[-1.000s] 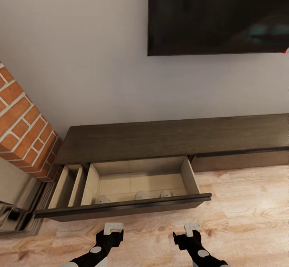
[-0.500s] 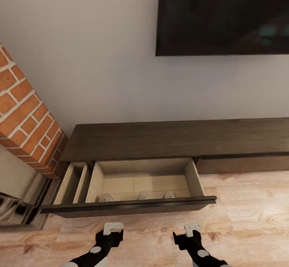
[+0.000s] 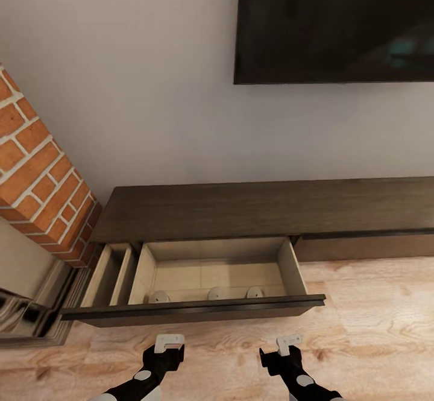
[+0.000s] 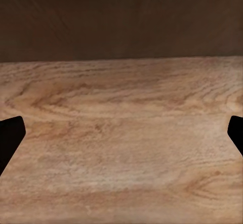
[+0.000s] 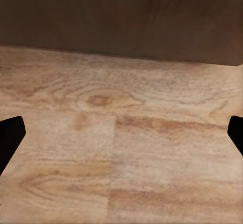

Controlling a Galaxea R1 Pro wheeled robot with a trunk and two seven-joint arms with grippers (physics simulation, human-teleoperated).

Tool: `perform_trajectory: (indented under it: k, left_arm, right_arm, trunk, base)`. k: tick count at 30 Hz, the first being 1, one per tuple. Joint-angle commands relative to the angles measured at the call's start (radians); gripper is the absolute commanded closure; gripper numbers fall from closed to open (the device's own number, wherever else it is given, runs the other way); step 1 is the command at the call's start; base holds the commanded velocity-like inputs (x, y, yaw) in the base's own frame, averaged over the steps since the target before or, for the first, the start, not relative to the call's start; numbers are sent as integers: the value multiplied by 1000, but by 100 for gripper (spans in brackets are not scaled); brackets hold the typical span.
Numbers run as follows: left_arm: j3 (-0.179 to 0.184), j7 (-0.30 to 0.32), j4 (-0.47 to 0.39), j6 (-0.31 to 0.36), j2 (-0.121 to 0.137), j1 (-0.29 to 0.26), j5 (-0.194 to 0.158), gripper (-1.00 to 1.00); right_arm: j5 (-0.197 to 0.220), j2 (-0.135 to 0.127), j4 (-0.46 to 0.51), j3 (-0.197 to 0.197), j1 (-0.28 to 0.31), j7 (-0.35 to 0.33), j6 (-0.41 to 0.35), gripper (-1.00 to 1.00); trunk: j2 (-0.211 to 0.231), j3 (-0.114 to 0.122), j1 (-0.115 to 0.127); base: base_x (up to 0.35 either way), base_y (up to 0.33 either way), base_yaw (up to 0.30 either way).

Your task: Place each of the two pumpkins and all three candles from the living room inside a cabinet in the living room (use any cabinet), then make sure every cabinet is closed, and position the cauldron so it is next to a table in the living room.

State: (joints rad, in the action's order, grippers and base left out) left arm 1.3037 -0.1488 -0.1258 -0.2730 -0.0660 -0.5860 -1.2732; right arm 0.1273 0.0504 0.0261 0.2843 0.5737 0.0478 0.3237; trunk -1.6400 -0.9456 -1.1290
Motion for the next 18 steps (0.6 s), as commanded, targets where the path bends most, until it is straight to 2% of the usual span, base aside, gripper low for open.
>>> perform_trajectory:
  k: [1, 12, 18]
  left_arm:
    - [0, 0, 0, 0, 0, 0, 0, -100]
    - [-1, 0, 9, 0, 0, 0, -4, -100]
    - [-1, 0, 9, -2, 0, 0, -5, -100]
  right_arm:
    - [0, 0, 0, 0, 0, 0, 0, -100]
    - [-7, 12, 0, 3, 0, 1, -1, -100]
    - [-8, 12, 0, 4, 0, 1, -2, -100]
  trunk:
    - [0, 0, 0]
    - [0, 0, 0]
    - [0, 0, 0]
  base:
    - [57, 6, 0]
    - [242, 141, 0]
    - [69, 37, 0]
